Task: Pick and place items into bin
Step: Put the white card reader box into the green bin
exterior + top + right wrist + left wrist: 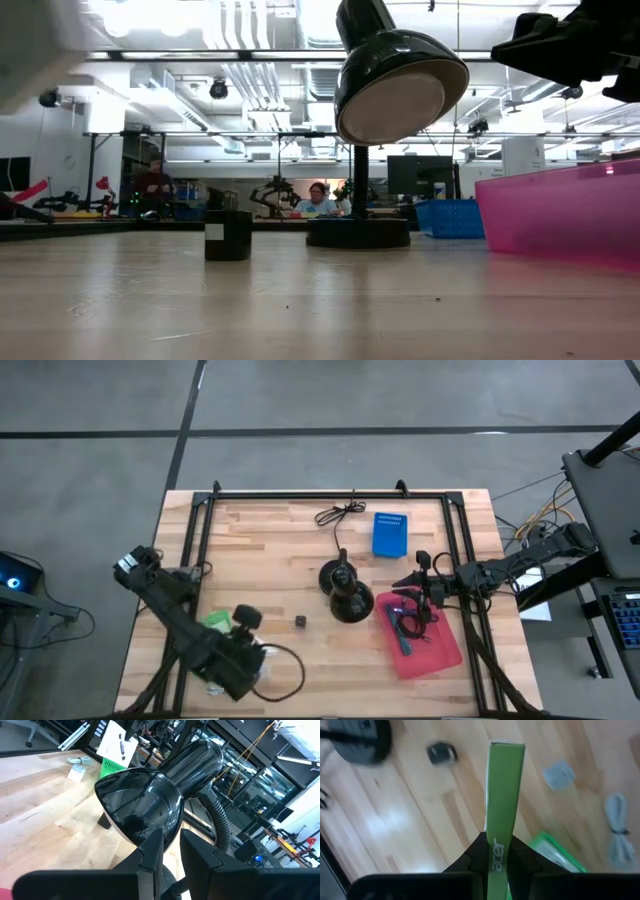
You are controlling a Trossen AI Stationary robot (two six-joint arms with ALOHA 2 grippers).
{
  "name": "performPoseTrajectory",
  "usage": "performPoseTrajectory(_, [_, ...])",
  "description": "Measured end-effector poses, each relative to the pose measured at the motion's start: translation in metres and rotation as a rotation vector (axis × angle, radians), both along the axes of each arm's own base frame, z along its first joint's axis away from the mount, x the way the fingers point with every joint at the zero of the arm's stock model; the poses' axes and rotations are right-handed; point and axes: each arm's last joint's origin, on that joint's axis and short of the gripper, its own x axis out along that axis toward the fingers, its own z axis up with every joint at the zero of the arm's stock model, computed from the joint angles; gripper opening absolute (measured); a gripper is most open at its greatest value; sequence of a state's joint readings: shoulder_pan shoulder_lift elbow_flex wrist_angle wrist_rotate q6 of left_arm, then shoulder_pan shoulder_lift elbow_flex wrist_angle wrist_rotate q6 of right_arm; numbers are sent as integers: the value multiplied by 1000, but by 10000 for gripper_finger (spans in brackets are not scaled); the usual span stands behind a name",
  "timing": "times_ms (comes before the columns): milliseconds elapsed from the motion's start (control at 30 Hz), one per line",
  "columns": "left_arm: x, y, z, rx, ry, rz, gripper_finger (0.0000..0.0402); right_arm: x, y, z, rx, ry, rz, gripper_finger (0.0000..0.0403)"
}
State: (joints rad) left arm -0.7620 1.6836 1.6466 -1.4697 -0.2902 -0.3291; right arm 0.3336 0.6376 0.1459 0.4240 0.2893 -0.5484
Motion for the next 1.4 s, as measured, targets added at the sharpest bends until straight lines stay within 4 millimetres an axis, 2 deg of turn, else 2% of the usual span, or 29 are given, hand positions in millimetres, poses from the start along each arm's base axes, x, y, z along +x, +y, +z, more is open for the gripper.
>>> performPoseTrajectory(200, [-30,-15,-4,20,95,31,23,0,0,0,1,-4,0,54])
performPoseTrajectory(533, [-52,-28,-23,-14,238,44,26,0,0,0,2,-4,0,54])
performPoseTrajectory(700, [-56,-25,-34,2,301,50,27,0,0,0,-2,-5,1,54])
performPoseTrajectory(1167, [-63,-17,-50,48,360,49,28,0,0,0,-2,-4,0,54])
performPoseTrajectory(1400, [-67,-11,-49,45,365,31,29,0,0,0,-1,-4,1,54])
